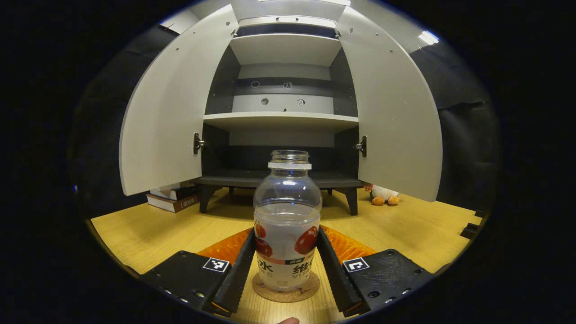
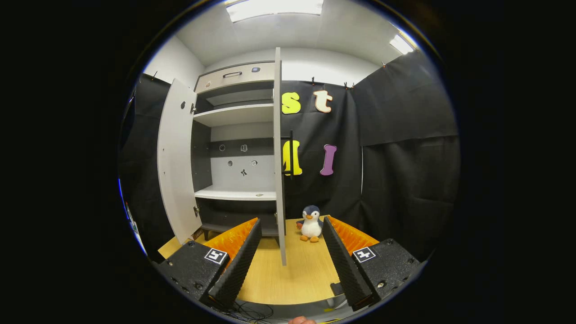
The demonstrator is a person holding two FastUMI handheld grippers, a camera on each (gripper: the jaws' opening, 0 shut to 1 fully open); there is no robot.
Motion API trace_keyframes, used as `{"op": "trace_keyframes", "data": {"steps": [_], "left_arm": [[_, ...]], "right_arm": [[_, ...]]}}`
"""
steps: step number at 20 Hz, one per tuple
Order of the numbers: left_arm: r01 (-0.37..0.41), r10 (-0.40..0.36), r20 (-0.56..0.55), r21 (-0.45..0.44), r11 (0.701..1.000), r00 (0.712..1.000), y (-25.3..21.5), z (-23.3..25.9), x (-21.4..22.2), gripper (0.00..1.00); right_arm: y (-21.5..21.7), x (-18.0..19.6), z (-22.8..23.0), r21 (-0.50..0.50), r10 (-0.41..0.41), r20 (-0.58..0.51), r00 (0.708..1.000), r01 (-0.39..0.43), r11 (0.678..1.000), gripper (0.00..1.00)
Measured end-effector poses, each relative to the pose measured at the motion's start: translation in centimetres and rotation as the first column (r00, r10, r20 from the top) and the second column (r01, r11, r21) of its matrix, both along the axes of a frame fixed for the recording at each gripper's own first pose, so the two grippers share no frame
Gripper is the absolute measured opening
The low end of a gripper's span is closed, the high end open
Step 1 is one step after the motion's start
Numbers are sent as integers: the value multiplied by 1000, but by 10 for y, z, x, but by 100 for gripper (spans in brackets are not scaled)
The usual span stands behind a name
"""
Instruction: Grasp the bottle in the cabinet with the left hand and place it on the coaster, then close the right door with the right hand and the left door with the left hand.
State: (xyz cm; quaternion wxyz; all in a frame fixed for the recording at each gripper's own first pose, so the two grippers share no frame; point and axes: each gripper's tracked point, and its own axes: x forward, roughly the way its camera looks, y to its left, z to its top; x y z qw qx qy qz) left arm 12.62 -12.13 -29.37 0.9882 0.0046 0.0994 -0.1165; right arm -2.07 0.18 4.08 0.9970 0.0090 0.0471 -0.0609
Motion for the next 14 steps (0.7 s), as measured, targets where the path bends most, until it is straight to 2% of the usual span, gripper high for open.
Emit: {"op": "trace_keyframes", "data": {"steps": [6, 7, 8, 11, 14], "left_arm": [[25, -25, 4, -9, 1000, 1000, -2, 0, -6, 78], [28, -27, 9, -16, 999, 1000, -2, 3, -8, 84], [33, -33, 18, -15, 999, 999, -4, 7, -9, 80], [44, -44, 40, -6, 999, 998, -2, 16, -9, 95], [32, -32, 77, -6, 999, 996, 6, 35, -9, 97]], "right_arm": [[3, 1, -2, 13, -1, -7, 1000, 1, 1000, 83], [4, 1, -2, 17, 1, -8, 1000, -1, 1000, 84], [4, 0, -2, 19, 0, -8, 1000, 0, 1000, 84], [2, -1, 1, 27, -3, 0, 1000, 3, 1000, 84], [-2, -3, 1, 35, -9, 10, 1000, 8, 999, 83]]}}
